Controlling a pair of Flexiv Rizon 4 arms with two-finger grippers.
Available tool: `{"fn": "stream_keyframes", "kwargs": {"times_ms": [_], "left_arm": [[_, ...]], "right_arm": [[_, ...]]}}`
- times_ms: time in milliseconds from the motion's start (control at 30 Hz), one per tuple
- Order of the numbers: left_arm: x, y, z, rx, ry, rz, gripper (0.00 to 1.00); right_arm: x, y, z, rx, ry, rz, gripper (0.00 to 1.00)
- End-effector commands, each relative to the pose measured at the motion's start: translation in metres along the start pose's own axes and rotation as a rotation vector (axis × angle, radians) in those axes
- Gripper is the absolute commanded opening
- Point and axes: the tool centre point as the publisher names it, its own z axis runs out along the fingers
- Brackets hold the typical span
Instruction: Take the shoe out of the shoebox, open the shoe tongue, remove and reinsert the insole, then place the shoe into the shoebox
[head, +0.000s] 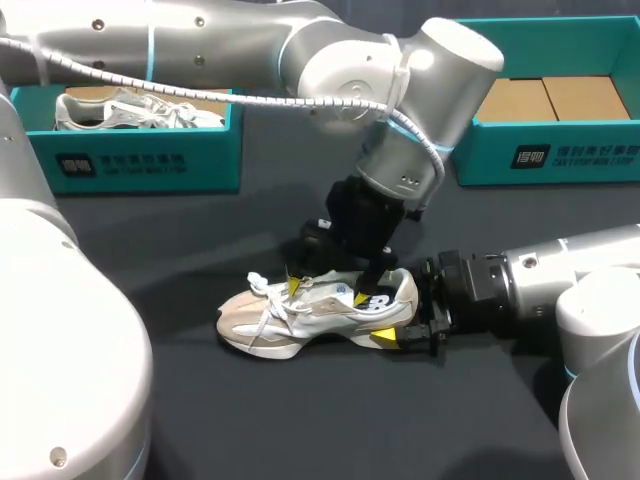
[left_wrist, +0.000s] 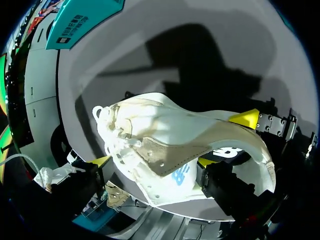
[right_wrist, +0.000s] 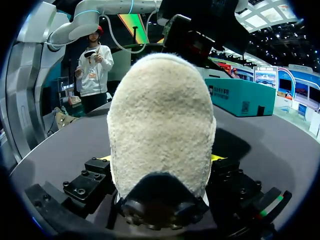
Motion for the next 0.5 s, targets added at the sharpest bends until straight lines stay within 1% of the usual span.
{"fn": "stream_keyframes", "kwargs": {"times_ms": [33,133,300,367,433,500], "left_arm": [[-0.008,0.003,-0.005,0.007,0.002,0.002,1.0],[-0.014,0.004,-0.006,0.006,-0.002,0.007,0.99],[-0.02,0.005,-0.01,-0.028,-0.014,0.045,0.98],[-0.017,0.005,-0.012,-0.028,-0.02,0.055,0.97],[-0.011,0.005,-0.014,-0.039,-0.041,0.081,0.98],[-0.005,0.005,-0.013,-0.034,-0.055,0.086,0.98]], "right_arm": [[0.0,-0.001,0.002,0.002,-0.001,0.0,0.0],[0.0,-0.001,0.002,0.002,-0.001,0.0,0.0],[0.0,-0.001,0.002,0.002,-0.001,0.0,0.0],[0.0,-0.001,0.002,0.002,-0.001,0.0,0.0],[0.0,-0.001,0.002,0.002,-0.001,0.0,0.0],[0.0,-0.001,0.002,0.002,-0.001,0.0,0.0]]}}
